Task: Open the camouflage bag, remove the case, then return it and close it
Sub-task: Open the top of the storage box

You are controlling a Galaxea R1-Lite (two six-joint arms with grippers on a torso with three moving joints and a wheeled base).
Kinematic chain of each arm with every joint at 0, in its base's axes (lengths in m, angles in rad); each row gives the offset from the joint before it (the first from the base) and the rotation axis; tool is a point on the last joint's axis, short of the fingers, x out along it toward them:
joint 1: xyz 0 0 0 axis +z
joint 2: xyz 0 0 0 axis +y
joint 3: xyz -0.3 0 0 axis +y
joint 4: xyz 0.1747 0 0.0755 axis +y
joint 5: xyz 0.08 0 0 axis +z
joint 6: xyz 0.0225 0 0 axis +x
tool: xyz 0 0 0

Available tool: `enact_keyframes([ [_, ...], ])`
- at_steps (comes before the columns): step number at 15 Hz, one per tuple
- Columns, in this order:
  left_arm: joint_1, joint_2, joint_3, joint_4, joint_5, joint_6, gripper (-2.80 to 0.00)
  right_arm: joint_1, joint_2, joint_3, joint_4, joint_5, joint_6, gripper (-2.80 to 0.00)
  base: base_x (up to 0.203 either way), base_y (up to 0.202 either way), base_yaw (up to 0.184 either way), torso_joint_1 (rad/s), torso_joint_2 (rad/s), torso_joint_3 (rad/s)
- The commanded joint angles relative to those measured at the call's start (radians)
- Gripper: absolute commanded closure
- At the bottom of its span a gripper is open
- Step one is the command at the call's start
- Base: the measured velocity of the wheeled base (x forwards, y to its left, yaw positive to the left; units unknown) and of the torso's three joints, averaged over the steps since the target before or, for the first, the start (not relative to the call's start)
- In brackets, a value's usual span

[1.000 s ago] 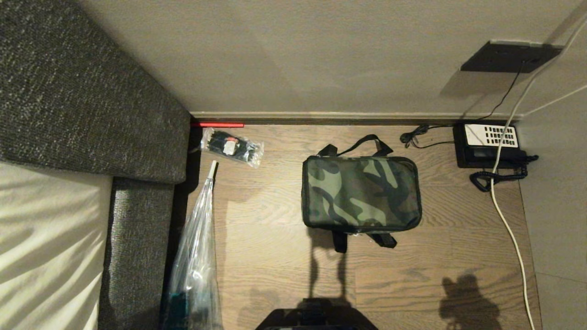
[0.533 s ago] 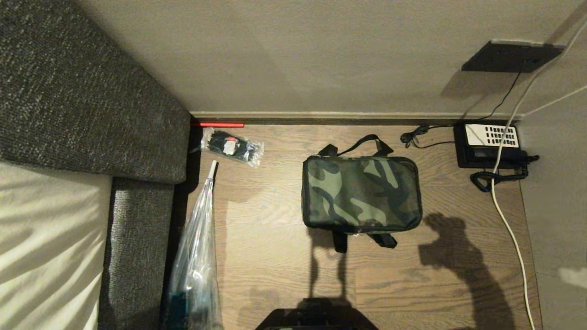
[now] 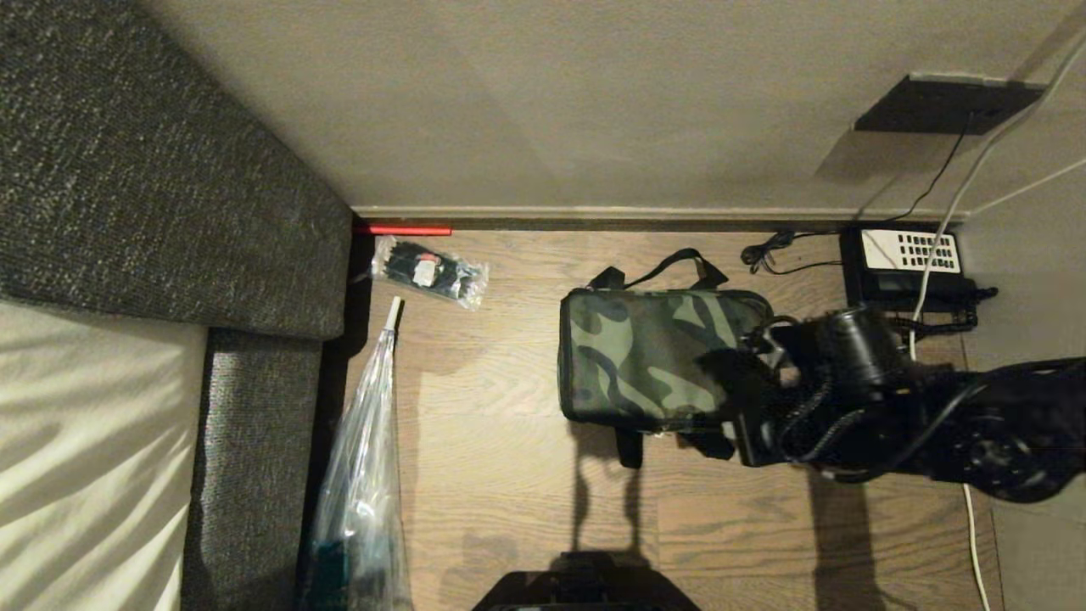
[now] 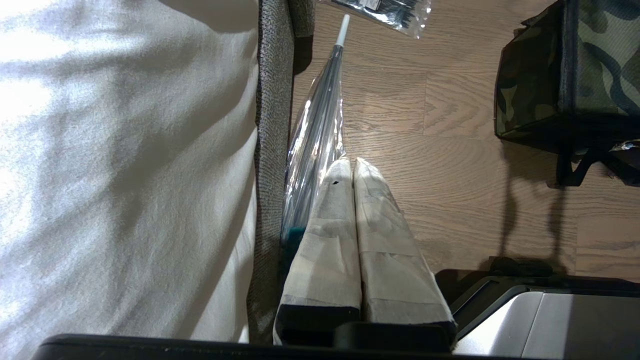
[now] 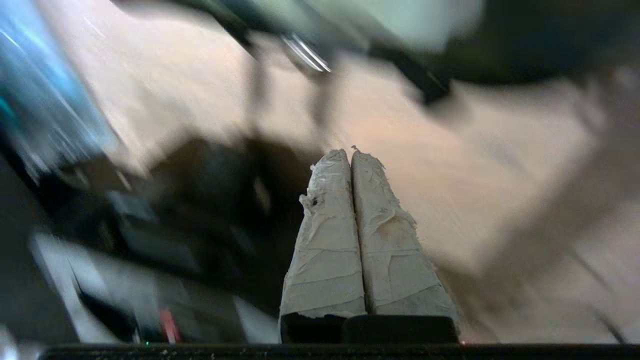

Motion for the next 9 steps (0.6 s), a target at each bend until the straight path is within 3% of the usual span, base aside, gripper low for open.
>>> enact_keyframes([
  [1, 0.000, 0.000, 0.000, 0.000, 0.001, -0.001, 0.00, 0.116, 0.192, -0.014, -0.195, -0.034, 0.043, 0.00, 0.000, 0.000, 0.000, 0.000, 0.00, 0.000],
  [3, 0.000, 0.000, 0.000, 0.000, 0.001, -0.001, 0.00, 0.156, 0.239, -0.015, -0.242, -0.107, 0.055, 0.00, 0.000, 0.000, 0.000, 0.000, 0.00, 0.000],
  [4, 0.000, 0.000, 0.000, 0.000, 0.001, -0.001, 0.00, 0.159, 0.245, -0.007, -0.259, -0.118, 0.052, -2.80, 0.000, 0.000, 0.000, 0.000, 0.00, 0.000],
  [9, 0.000, 0.000, 0.000, 0.000, 0.001, -0.001, 0.00, 0.158, 0.260, 0.033, -0.271, -0.156, -0.004, -2.80, 0.000, 0.000, 0.000, 0.000, 0.00, 0.000],
])
